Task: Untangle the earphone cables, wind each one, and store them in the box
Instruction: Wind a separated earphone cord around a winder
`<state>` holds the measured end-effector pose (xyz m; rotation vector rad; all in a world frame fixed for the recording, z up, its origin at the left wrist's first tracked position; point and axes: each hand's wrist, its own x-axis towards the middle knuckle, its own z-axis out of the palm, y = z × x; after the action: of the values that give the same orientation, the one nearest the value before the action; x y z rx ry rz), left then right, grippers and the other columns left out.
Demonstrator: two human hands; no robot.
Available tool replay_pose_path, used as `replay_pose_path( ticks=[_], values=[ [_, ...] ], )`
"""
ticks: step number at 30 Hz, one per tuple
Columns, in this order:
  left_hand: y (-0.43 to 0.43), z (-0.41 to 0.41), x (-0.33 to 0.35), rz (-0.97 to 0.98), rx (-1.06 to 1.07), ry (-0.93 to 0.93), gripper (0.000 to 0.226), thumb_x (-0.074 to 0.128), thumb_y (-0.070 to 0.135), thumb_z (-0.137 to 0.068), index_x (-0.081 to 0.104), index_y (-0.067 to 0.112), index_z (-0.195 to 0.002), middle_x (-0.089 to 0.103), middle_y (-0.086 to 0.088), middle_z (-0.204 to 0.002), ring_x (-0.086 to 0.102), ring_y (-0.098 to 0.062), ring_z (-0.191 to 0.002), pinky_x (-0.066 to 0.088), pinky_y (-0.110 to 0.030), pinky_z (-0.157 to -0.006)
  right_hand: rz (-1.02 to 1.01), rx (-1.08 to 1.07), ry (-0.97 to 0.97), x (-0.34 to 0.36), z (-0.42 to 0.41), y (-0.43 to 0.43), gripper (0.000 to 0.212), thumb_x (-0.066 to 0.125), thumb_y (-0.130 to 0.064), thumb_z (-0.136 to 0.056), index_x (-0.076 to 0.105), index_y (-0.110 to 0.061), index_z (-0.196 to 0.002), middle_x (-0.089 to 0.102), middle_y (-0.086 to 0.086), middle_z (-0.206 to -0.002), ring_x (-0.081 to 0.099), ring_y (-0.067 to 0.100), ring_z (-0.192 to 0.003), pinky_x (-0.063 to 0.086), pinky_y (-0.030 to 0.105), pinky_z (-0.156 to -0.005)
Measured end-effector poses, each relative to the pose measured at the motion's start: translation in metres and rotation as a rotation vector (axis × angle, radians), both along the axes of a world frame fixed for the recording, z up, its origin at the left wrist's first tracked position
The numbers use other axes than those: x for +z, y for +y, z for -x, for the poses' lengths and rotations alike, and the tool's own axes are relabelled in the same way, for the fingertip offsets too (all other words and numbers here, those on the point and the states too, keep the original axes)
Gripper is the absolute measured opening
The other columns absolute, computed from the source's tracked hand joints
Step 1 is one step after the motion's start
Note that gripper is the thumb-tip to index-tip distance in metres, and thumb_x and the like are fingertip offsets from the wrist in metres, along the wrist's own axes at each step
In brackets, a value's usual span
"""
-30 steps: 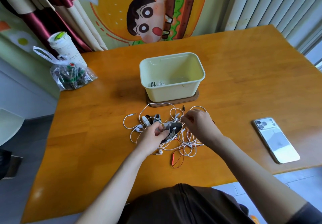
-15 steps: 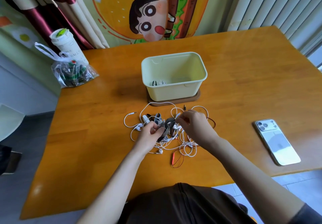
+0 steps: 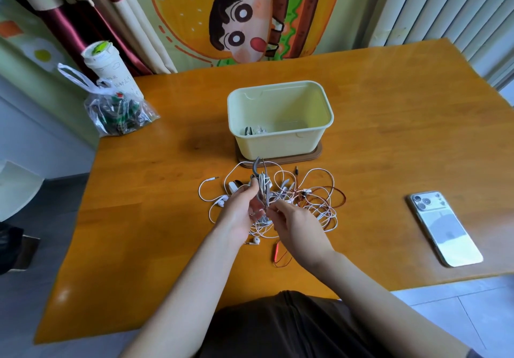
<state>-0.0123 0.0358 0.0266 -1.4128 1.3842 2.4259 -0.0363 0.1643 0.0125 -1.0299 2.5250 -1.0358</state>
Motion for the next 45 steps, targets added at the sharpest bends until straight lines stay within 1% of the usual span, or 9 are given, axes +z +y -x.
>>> replay_pose_path(
  ticks=[4,7,11,13,17,23,30,41,45],
  values=[
    [0.004,0.002,0.008,-0.161,0.026,0.065,0.028,0.049,0.031,-0.098,0.063,0.009,-0.106,0.064,-0.007,-0.086,0.057,-0.018,-0.080,0.044,-0.029,-0.074,-0.011,-0.026,-0.106,-0.009,0.005,0.007,0.018,0.048,-0.022,-0.098,0.062,-0.012,-0.092,0.053,-0.008,-0.067,0.049,0.006,-0.056,0.038,0.019,-0.052],
    [0.001,-0.001,0.010,-0.150,-0.078,0.148,0.019,0.048,0.024,-0.097,0.063,0.014,-0.099,0.064,-0.004,-0.086,0.053,-0.017,-0.080,0.041,-0.030,-0.076,-0.049,-0.067,-0.156,-0.013,0.020,0.018,0.017,0.049,-0.021,-0.098,0.059,-0.015,-0.085,0.050,-0.011,-0.062,0.047,0.002,-0.052,0.035,0.016,-0.050],
    [-0.006,-0.014,0.002,0.292,-0.546,0.081,0.017,0.054,0.027,-0.094,0.063,0.013,-0.097,0.065,0.000,-0.093,0.056,-0.014,-0.089,0.041,-0.025,-0.078,-0.034,-0.130,-0.125,-0.005,0.047,0.027,0.018,0.055,-0.020,-0.095,0.067,-0.011,-0.085,0.053,-0.009,-0.061,0.048,0.004,-0.050,0.035,0.016,-0.050],
    [-0.009,-0.017,-0.004,0.483,-0.622,0.010,0.017,0.056,0.029,-0.094,0.060,0.012,-0.090,0.058,-0.005,-0.092,0.053,-0.014,-0.085,0.040,-0.023,-0.075,-0.017,-0.160,-0.132,0.002,0.056,0.027,0.019,0.055,-0.020,-0.095,0.066,-0.011,-0.083,0.052,-0.009,-0.058,0.048,0.005,-0.047,0.035,0.017,-0.048],
    [-0.010,-0.018,-0.006,0.548,-0.613,0.002,0.018,0.056,0.026,-0.095,0.054,0.016,-0.080,0.053,-0.002,-0.083,0.049,-0.009,-0.074,0.040,-0.019,-0.068,-0.018,-0.127,-0.106,0.011,0.060,0.024,0.017,0.053,-0.022,-0.096,0.062,-0.018,-0.082,0.059,-0.001,-0.067,0.047,0.008,-0.051,0.035,0.021,-0.047],
    [-0.016,-0.015,-0.007,0.664,-0.657,0.015,0.019,0.058,0.025,-0.093,0.055,0.008,-0.087,0.053,-0.002,-0.078,0.050,-0.011,-0.073,0.041,-0.021,-0.068,0.017,-0.127,-0.091,0.015,0.055,0.020,0.021,0.052,-0.021,-0.096,0.068,-0.010,-0.088,0.063,0.006,-0.071,0.055,0.021,-0.056,0.037,0.027,-0.048],
    [-0.017,-0.013,-0.009,0.779,-0.645,-0.001,0.023,0.060,0.026,-0.093,0.058,0.003,-0.096,0.057,0.001,-0.076,0.052,-0.010,-0.072,0.043,-0.024,-0.067,0.016,-0.097,-0.003,0.020,0.047,0.016,0.019,0.054,-0.019,-0.095,0.067,-0.006,-0.090,0.055,-0.003,-0.072,0.046,0.004,-0.057,0.036,0.015,-0.051],
    [-0.015,-0.018,-0.009,0.750,-0.636,0.045,0.021,0.060,0.023,-0.093,0.057,0.003,-0.095,0.057,0.002,-0.077,0.053,-0.008,-0.072,0.043,-0.020,-0.067,0.079,-0.129,-0.071,0.021,0.048,0.013,0.019,0.053,-0.018,-0.095,0.066,-0.005,-0.091,0.049,-0.014,-0.065,0.044,0.004,-0.052,0.040,0.013,-0.052],
    [-0.017,-0.020,-0.008,0.664,-0.641,0.052,0.025,0.058,0.025,-0.093,0.057,0.000,-0.098,0.058,-0.004,-0.083,0.053,-0.012,-0.078,0.043,-0.022,-0.070,0.137,-0.112,-0.169,0.023,0.051,0.014,0.016,0.053,-0.021,-0.095,0.063,-0.014,-0.084,0.053,-0.010,-0.064,0.046,0.006,-0.053,0.038,0.015,-0.050]
  ],
)
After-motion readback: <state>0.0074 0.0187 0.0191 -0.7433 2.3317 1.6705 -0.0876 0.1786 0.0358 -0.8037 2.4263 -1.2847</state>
